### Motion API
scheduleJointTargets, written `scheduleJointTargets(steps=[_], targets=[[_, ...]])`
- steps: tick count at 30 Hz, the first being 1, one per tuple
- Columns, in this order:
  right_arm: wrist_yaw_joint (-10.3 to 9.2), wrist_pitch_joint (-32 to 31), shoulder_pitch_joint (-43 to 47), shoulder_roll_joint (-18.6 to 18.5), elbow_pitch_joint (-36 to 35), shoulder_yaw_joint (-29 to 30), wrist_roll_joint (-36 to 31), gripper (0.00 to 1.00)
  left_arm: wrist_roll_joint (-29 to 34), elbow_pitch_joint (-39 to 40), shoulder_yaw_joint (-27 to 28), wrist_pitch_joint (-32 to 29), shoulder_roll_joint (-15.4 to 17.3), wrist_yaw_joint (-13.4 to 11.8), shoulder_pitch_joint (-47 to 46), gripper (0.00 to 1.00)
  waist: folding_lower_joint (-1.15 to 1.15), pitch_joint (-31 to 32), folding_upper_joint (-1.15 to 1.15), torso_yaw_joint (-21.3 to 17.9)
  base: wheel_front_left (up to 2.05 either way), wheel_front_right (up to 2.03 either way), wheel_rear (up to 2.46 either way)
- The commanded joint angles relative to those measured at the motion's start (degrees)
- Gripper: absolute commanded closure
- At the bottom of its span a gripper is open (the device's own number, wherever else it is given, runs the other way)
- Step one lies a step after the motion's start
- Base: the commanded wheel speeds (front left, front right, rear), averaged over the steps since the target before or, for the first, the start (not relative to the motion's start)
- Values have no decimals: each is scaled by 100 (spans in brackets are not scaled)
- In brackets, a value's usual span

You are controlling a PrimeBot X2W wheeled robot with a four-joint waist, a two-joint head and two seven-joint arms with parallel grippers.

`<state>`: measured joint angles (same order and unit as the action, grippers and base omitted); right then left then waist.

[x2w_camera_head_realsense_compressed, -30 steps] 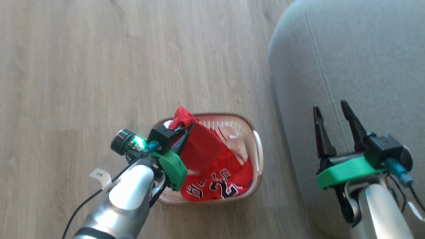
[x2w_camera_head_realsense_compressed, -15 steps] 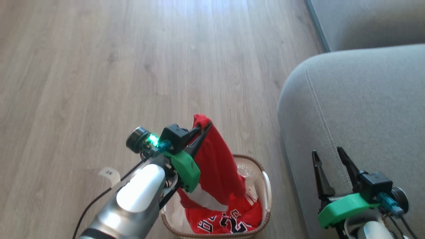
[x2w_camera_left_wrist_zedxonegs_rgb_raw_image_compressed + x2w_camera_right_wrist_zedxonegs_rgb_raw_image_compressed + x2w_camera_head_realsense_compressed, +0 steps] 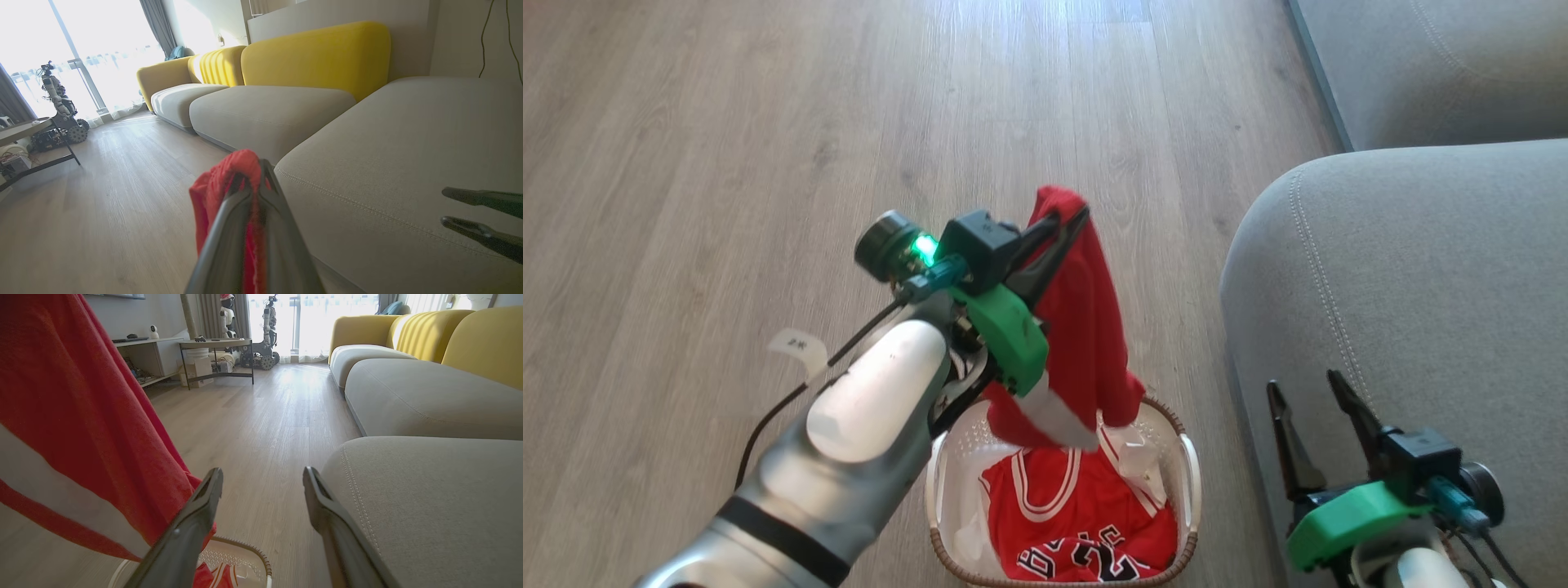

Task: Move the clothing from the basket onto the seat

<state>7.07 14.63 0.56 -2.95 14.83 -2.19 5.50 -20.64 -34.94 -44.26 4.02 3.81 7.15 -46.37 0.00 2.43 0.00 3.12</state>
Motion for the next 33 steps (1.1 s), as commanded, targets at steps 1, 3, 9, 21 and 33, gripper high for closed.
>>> scheduleJointTargets(steps=[1,3,9,21,33], targets=[[42,37,-311,7,-135,-182,-53,0,-46,258,159,-26,95,34,-424,100,0,-10,0,-1,0,0,0],[42,37,-408,7,-91,-278,-115,0,-66,380,149,-55,80,34,-507,100,0,-25,0,-9,0,0,0],[42,37,-900,7,163,-670,-398,0,-85,675,115,-39,36,-50,-603,100,0,-52,0,-54,0,0,0],[42,36,-2135,-271,1317,-1825,-391,0,-162,943,-111,-60,-27,-122,-539,100,0,-54,0,47,0,0,0],[42,21,-3079,-603,2464,-3352,688,0,-201,1189,-243,-29,-36,-165,-552,100,0,-24,0,153,0,0,0]])
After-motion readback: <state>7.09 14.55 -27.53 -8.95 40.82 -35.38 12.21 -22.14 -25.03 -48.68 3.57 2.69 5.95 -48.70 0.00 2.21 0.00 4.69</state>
